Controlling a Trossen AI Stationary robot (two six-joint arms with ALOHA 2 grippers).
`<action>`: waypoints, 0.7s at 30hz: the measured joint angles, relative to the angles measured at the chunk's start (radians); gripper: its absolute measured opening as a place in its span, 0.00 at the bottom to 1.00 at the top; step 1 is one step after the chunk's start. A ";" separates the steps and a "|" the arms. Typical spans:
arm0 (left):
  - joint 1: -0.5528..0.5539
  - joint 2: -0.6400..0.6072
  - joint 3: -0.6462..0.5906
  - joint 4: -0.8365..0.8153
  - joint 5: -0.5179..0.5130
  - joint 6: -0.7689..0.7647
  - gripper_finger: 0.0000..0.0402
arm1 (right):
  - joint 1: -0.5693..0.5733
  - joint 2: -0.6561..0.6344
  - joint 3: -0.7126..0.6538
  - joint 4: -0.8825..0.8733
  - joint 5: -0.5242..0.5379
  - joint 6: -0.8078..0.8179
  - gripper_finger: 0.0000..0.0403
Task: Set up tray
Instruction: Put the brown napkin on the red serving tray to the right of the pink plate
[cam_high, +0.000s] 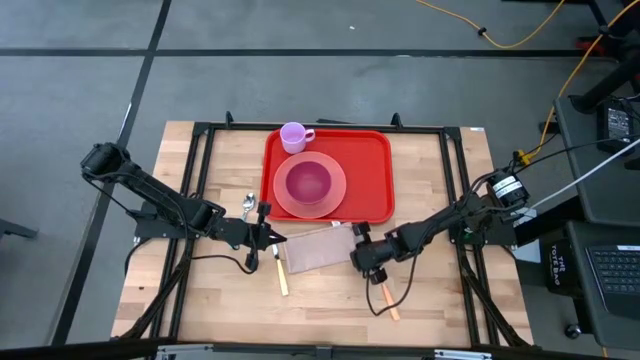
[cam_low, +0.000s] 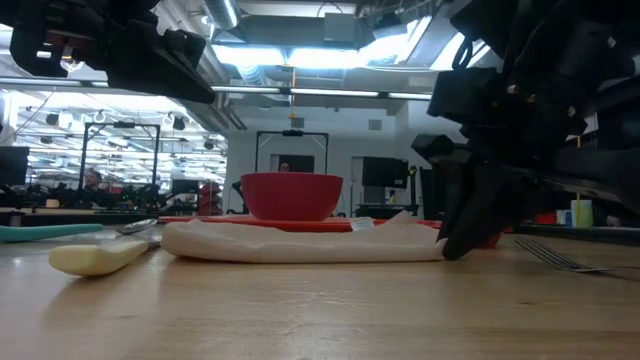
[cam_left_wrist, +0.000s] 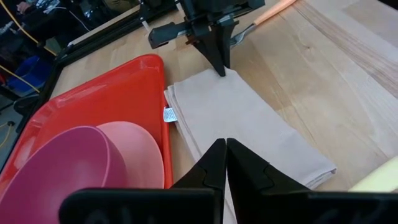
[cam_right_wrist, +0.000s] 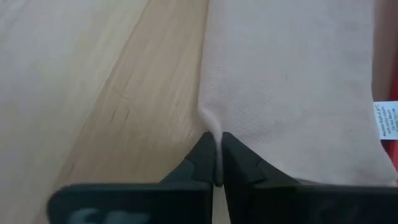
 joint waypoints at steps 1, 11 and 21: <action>0.000 0.000 0.000 0.000 0.000 0.000 0.02 | -0.001 0.000 0.000 0.000 -0.006 0.000 0.04; 0.000 0.000 0.000 0.000 0.001 0.001 0.01 | -0.001 -0.021 0.064 -0.126 -0.035 0.003 0.04; 0.000 0.000 0.000 0.007 0.001 0.000 0.01 | 0.000 -0.043 0.166 -0.353 0.020 -0.005 0.04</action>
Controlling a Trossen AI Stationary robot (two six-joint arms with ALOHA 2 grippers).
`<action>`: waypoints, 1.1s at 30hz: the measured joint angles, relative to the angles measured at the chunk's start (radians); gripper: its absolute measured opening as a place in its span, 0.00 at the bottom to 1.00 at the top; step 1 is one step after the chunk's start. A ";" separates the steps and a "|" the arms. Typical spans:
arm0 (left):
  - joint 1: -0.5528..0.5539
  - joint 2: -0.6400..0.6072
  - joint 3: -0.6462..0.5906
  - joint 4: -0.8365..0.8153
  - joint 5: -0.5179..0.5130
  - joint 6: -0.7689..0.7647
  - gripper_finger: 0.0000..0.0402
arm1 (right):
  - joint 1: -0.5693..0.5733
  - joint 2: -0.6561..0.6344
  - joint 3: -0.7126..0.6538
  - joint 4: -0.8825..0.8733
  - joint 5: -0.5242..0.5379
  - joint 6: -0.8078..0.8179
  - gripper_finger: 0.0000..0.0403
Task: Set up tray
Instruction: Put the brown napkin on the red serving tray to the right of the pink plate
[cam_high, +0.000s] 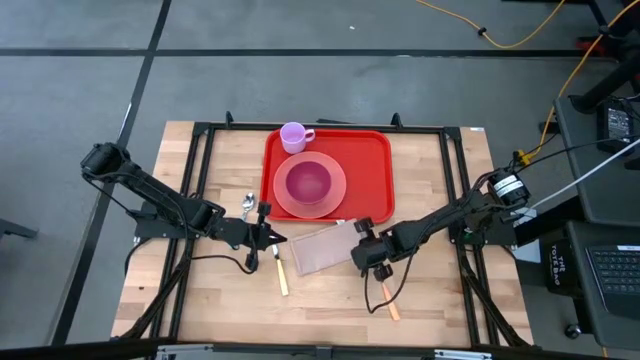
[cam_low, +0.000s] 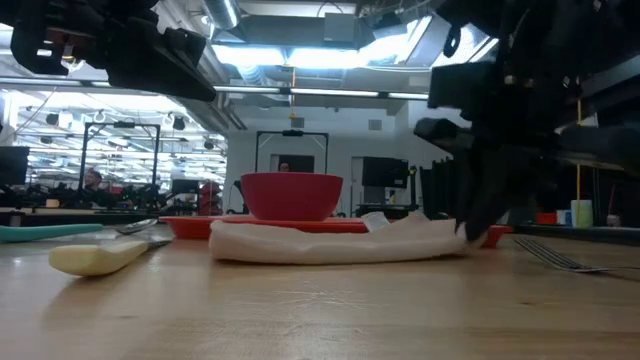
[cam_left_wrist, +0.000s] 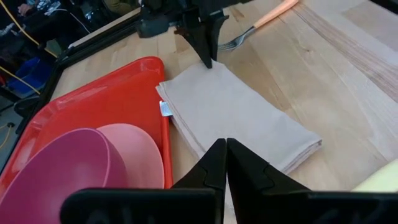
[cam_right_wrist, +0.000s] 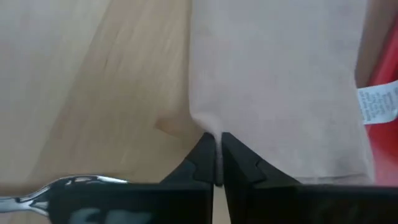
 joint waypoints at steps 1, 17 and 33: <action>0.000 0.000 0.000 -0.001 0.000 0.000 0.01 | 0.001 -0.001 0.006 0.000 0.002 -0.001 0.04; 0.000 0.000 0.000 0.000 0.000 0.001 0.01 | 0.002 -0.005 0.138 -0.186 0.055 -0.029 0.04; 0.000 0.000 0.000 0.000 0.000 0.001 0.01 | 0.027 -0.007 0.222 -0.413 0.261 -0.007 0.04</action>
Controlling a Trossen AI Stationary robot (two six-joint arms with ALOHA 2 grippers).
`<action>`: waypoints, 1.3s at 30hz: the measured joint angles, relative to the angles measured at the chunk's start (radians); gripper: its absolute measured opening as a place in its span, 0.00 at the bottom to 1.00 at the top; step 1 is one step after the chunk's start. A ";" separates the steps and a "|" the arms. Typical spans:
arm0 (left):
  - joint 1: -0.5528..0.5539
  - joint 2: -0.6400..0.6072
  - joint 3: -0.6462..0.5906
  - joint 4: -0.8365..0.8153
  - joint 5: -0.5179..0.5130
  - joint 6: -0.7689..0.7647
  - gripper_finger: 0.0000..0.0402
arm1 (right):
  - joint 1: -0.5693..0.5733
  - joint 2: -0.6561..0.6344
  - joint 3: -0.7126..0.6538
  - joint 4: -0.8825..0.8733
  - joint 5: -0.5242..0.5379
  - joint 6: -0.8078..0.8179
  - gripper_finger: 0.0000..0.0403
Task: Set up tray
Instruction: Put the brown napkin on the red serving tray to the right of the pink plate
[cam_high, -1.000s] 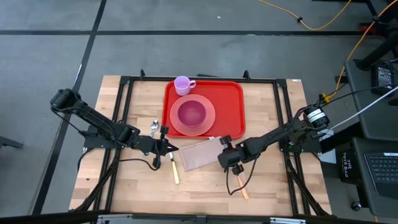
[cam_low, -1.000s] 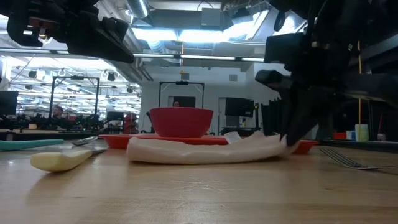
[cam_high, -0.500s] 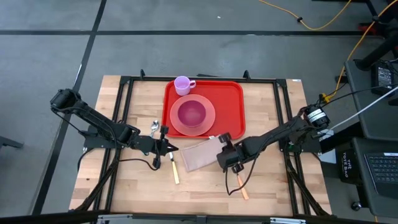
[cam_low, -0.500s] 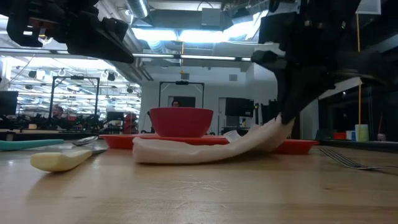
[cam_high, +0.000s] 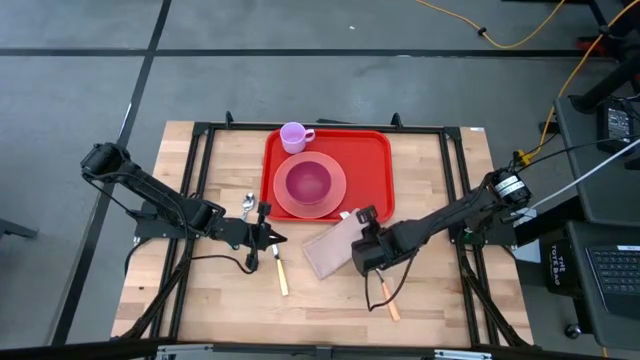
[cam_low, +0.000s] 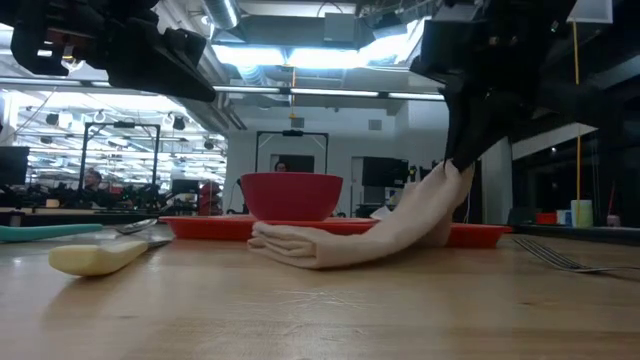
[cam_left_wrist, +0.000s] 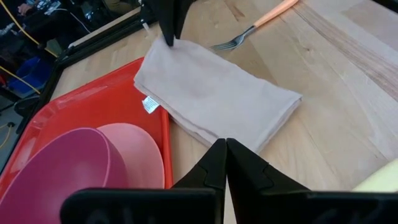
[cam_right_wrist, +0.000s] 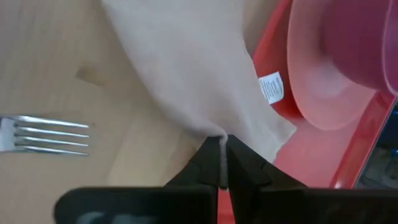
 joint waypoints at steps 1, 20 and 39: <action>0.000 0.000 0.000 0.000 0.000 0.000 0.01 | 0.000 0.000 0.000 -0.001 -0.010 0.011 0.04; 0.000 0.000 0.000 0.051 0.002 0.000 0.01 | 0.001 0.000 0.001 0.007 -0.155 0.012 0.04; 0.000 0.000 0.000 0.124 0.054 -0.054 0.02 | 0.001 0.000 0.001 0.032 -0.184 0.064 0.04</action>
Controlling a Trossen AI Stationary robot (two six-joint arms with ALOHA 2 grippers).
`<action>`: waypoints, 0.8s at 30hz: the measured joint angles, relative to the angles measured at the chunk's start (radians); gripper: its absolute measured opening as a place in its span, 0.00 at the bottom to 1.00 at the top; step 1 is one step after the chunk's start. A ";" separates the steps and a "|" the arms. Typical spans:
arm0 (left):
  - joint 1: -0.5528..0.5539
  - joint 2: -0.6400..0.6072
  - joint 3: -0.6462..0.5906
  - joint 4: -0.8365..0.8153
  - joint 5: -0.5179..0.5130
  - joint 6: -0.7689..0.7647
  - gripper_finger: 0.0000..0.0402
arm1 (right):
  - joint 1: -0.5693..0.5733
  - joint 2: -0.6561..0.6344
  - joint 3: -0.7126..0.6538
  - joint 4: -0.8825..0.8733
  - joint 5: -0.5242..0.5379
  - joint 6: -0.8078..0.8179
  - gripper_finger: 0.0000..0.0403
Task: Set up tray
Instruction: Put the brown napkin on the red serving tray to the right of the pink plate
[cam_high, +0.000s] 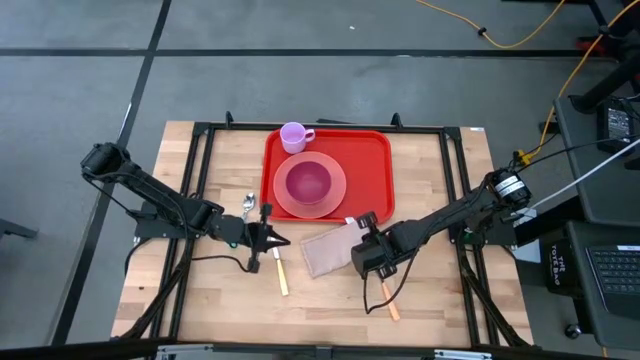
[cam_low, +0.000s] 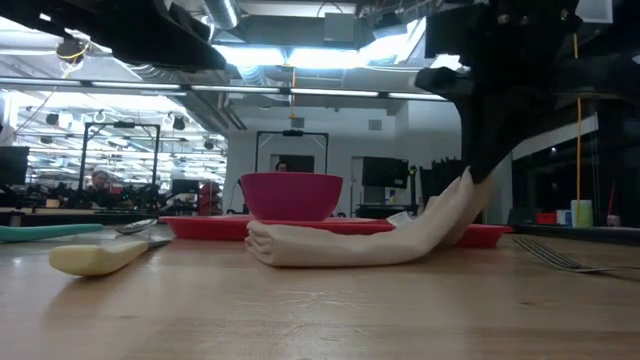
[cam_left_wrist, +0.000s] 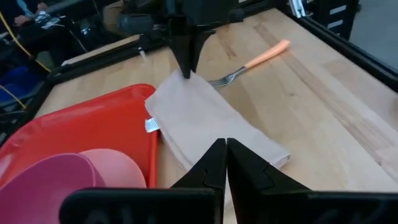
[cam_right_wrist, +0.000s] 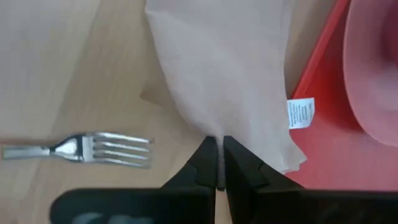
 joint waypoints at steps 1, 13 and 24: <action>0.000 0.000 0.000 0.000 0.000 0.000 0.02 | 0.000 0.000 0.000 0.006 0.000 0.000 0.04; 0.000 0.000 0.000 0.042 -0.004 0.002 0.02 | -0.003 -0.001 0.122 -0.093 0.044 -0.024 0.04; 0.000 0.000 0.000 0.042 -0.005 0.002 0.01 | -0.028 -0.067 0.195 -0.218 0.169 -0.019 0.04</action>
